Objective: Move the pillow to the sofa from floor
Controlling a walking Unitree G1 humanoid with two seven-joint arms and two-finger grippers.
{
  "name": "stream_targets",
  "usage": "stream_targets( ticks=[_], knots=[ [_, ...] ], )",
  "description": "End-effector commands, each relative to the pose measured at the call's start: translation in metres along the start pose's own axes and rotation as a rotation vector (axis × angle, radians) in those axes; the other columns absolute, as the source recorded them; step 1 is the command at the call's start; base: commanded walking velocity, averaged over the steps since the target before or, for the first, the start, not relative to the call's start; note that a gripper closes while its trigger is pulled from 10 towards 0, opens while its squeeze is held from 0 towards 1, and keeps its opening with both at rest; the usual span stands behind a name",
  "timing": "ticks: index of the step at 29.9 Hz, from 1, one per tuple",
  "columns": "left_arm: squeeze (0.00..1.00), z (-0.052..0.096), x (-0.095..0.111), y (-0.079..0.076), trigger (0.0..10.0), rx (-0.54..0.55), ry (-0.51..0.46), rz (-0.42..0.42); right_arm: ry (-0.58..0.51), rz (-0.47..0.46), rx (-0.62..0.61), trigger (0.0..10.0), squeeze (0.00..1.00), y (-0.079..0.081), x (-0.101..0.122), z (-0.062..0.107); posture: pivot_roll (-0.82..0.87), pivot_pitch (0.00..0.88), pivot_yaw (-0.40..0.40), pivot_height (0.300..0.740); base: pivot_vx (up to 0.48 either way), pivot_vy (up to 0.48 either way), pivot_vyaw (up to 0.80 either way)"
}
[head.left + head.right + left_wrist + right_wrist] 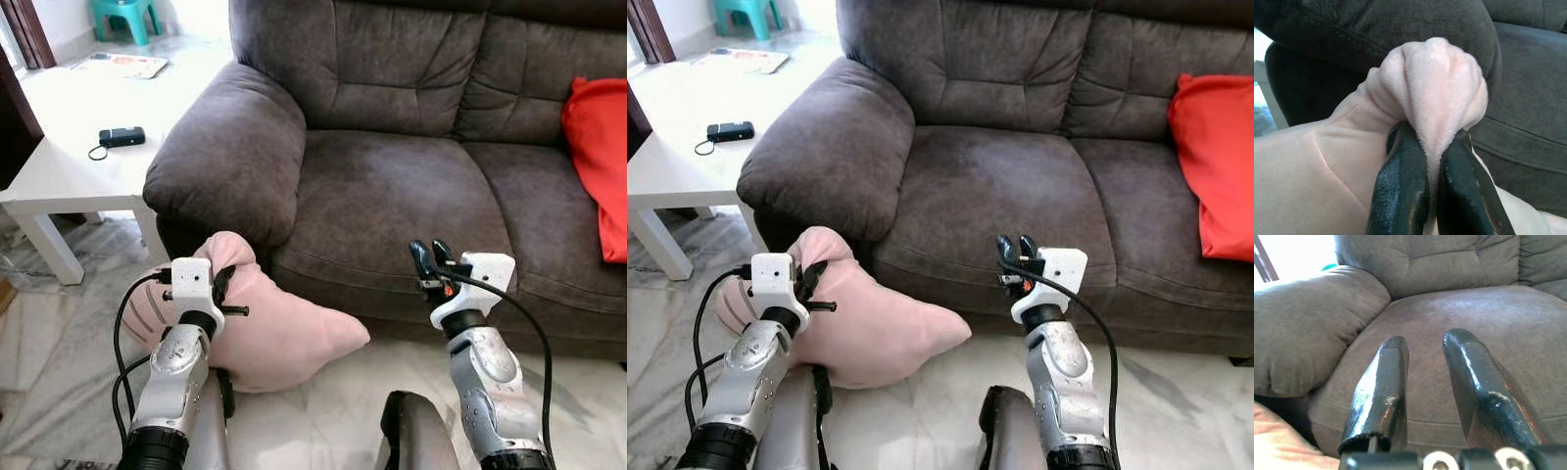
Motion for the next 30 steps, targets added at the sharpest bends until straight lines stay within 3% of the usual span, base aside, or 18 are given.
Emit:
stream_targets(
  ticks=[1, 30],
  knots=[
    [0.00, -0.0075, 0.0255, -0.0115, 10.0, -0.046, -0.116, -0.025, -0.008, 0.015, -0.010, 10.0, 0.00, -0.0045, 0.0013, -0.0018, 0.07, 0.000, -0.096, 0.478, 0.000, 0.000, 0.00],
    [0.00, -0.0083, 0.0316, -0.0135, 10.0, -0.067, -0.138, -0.052, -0.044, 0.006, -0.022, 10.0, 0.00, -0.0007, 0.0046, -0.0071, 0.08, 0.000, -0.081, 0.478, 0.000, 0.000, 0.00]
  ],
)
Point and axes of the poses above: a point about 5 cm out from each wrist's last joint towards the gripper, its own z axis pointing back from the gripper into the wrist, its own x axis along the axis of the wrist's last joint, y = z × x, the point moved 2 cm from there along -z, pointing out of the wrist towards the gripper, and after that the axes turned 12 degrees about z, right-handed, at the moved point
